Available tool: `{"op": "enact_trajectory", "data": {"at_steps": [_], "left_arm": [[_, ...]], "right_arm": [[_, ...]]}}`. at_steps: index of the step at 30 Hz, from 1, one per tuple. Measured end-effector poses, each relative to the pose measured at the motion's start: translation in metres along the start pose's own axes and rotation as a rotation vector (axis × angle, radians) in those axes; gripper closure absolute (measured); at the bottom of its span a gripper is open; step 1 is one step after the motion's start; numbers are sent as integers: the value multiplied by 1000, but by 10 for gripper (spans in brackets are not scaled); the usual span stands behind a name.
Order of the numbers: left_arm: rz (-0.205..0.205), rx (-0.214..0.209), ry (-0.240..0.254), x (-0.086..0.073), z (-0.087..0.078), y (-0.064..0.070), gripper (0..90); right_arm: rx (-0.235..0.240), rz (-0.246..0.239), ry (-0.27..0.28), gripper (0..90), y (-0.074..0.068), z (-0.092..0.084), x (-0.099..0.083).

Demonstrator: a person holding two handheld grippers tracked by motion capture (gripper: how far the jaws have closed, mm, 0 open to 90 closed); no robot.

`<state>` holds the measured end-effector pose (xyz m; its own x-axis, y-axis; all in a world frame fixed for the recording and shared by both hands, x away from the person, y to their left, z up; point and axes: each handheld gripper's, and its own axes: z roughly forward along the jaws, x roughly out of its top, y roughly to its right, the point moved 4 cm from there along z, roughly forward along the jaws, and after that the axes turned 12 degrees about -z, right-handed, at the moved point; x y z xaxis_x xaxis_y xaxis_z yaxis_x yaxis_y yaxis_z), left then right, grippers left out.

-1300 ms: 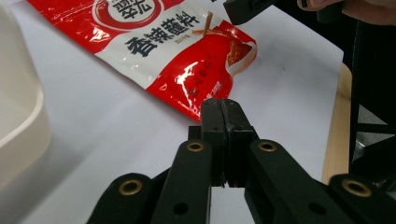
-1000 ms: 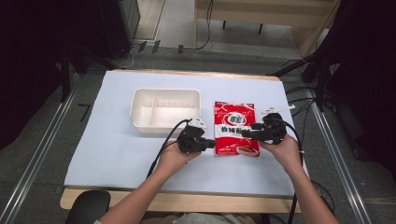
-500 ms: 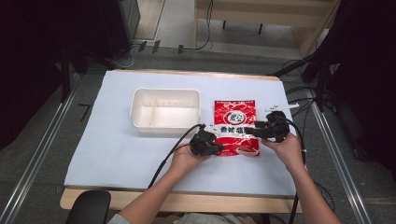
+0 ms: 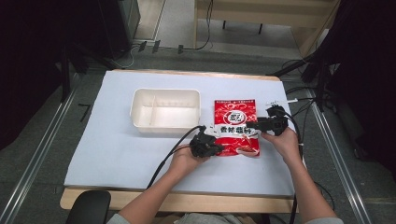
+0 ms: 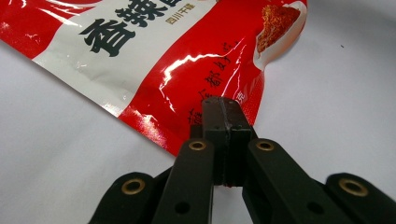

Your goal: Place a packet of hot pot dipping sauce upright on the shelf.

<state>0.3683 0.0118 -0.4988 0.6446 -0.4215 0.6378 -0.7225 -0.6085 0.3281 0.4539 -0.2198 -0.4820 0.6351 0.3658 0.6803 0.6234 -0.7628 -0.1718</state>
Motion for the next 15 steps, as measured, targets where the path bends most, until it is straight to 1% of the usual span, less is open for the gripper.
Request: {"op": "enact_trajectory", "data": {"at_steps": [1, 2, 3, 4, 6, 7, 8, 9, 10, 11, 12, 13, 15], "left_arm": [[-4, -6, -1, 0, 0, -1, 900], [-9, -7, -4, 0, -1, -2, 900], [-16, -14, 0, 0, 0, -2, 900], [-15, -13, 1, -1, 0, -2, 900], [-19, -13, -4, -1, -1, -2, 900], [-25, -18, 1, -1, 0, -2, 900], [-30, -19, -1, -1, -1, -3, 900], [-30, -19, -1, -1, -1, -3, 900], [-26, -20, -2, -1, -1, -3, 900], [-27, -21, -4, -1, -1, -3, 900], [-31, -24, 0, -1, 0, -3, 900], [-31, -25, 4, -1, 0, -3, 900], [-41, -30, 5, -1, 0, -4, 900]], "right_arm": [[1, 5, -16, 314, 2, 5, 0], [-2, 10, -45, 315, 3, 10, 0], [-6, 3, -55, 317, 4, 13, 1], [-1, 0, -57, 330, 4, 16, 2], [33, 5, -54, 349, 1, 22, 6], [37, 5, -53, 344, -1, 24, 8], [29, -10, -56, 353, -3, 26, 11], [22, -12, -53, 394, -5, 26, 13], [34, -8, -41, 449, -6, 26, 15], [60, 10, -21, 478, -7, 25, 16], [80, 29, -11, 533, -8, 23, 18], [90, 22, 7, 596, -9, 20, 20], [101, 6, 20, 658, -13, 17, 22]]}}
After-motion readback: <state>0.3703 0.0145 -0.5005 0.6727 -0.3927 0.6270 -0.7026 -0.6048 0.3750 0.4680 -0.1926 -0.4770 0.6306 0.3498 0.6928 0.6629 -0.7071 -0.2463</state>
